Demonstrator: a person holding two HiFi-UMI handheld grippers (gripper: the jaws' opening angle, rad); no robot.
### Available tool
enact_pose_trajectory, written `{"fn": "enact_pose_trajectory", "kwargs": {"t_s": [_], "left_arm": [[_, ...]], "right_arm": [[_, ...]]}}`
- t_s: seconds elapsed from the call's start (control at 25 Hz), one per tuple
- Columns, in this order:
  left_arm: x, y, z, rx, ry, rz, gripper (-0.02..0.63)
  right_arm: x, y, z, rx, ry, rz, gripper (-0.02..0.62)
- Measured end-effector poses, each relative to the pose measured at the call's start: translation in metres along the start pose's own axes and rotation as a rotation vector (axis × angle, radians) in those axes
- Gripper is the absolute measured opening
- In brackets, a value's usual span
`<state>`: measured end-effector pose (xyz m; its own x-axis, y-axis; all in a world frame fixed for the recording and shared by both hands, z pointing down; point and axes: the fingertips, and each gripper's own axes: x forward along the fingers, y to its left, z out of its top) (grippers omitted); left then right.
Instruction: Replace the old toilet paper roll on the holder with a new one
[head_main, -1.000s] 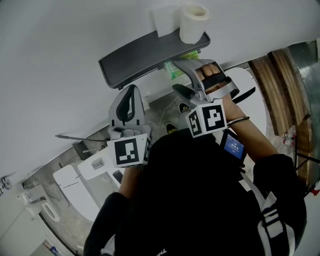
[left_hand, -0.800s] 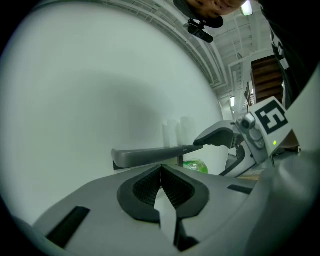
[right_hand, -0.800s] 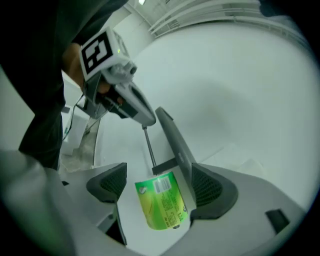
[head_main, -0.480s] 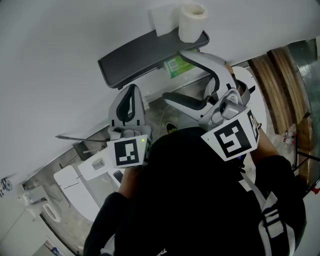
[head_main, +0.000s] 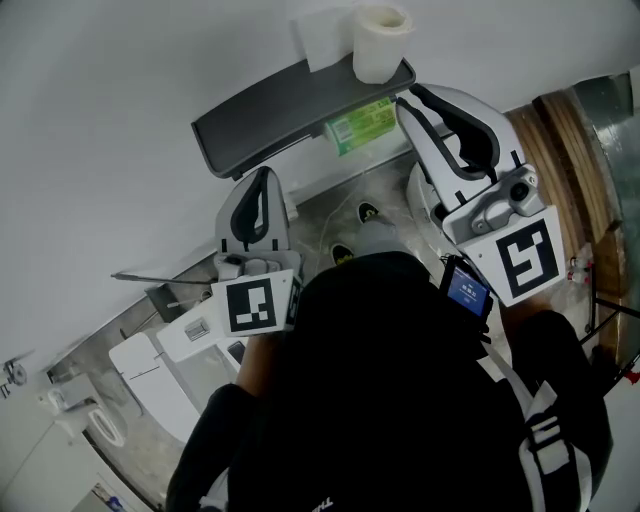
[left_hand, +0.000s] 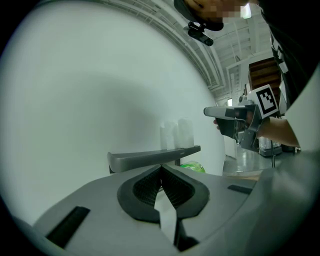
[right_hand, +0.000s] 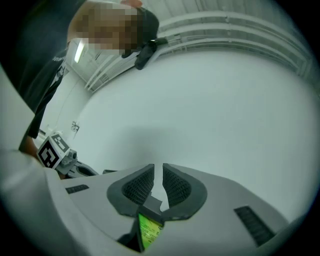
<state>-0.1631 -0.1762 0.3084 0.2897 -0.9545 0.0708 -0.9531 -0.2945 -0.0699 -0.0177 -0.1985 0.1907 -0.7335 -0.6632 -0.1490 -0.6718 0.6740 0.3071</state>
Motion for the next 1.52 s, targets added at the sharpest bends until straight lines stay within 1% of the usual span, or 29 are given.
{"fn": "enact_pose_trajectory", "kwargs": {"t_s": [0.16, 0.32, 0.44, 0.56, 0.72, 0.88, 1.04, 1.2, 1.52], "left_arm": [[0.001, -0.002, -0.001, -0.015, 0.015, -0.001, 0.023], [0.003, -0.003, -0.004, 0.001, 0.02, -0.011, 0.021], [0.003, -0.003, -0.008, -0.003, 0.03, -0.01, 0.021], [0.005, -0.004, -0.009, -0.014, 0.029, -0.008, 0.021], [0.008, -0.005, -0.011, -0.026, 0.038, -0.011, 0.021], [0.01, -0.007, -0.012, -0.026, 0.043, -0.015, 0.021], [0.01, -0.006, -0.014, -0.007, 0.045, -0.023, 0.021], [0.01, -0.006, -0.012, -0.027, 0.043, -0.015, 0.021], [0.009, -0.008, -0.016, -0.014, 0.052, -0.024, 0.021]], "right_arm": [[-0.007, -0.023, -0.017, 0.155, 0.01, -0.062, 0.057], [-0.018, -0.037, -0.042, 0.313, 0.035, -0.107, 0.055], [-0.026, -0.039, -0.059, 0.39, 0.049, -0.136, 0.055], [-0.031, -0.035, -0.073, 0.404, 0.078, -0.144, 0.055], [-0.034, -0.037, -0.081, 0.419, 0.09, -0.159, 0.055], [-0.035, -0.038, -0.082, 0.418, 0.092, -0.169, 0.055], [-0.035, -0.039, -0.083, 0.428, 0.094, -0.179, 0.055], [-0.034, -0.037, -0.083, 0.434, 0.089, -0.17, 0.055], [-0.034, -0.035, -0.083, 0.443, 0.091, -0.168, 0.055]]}}
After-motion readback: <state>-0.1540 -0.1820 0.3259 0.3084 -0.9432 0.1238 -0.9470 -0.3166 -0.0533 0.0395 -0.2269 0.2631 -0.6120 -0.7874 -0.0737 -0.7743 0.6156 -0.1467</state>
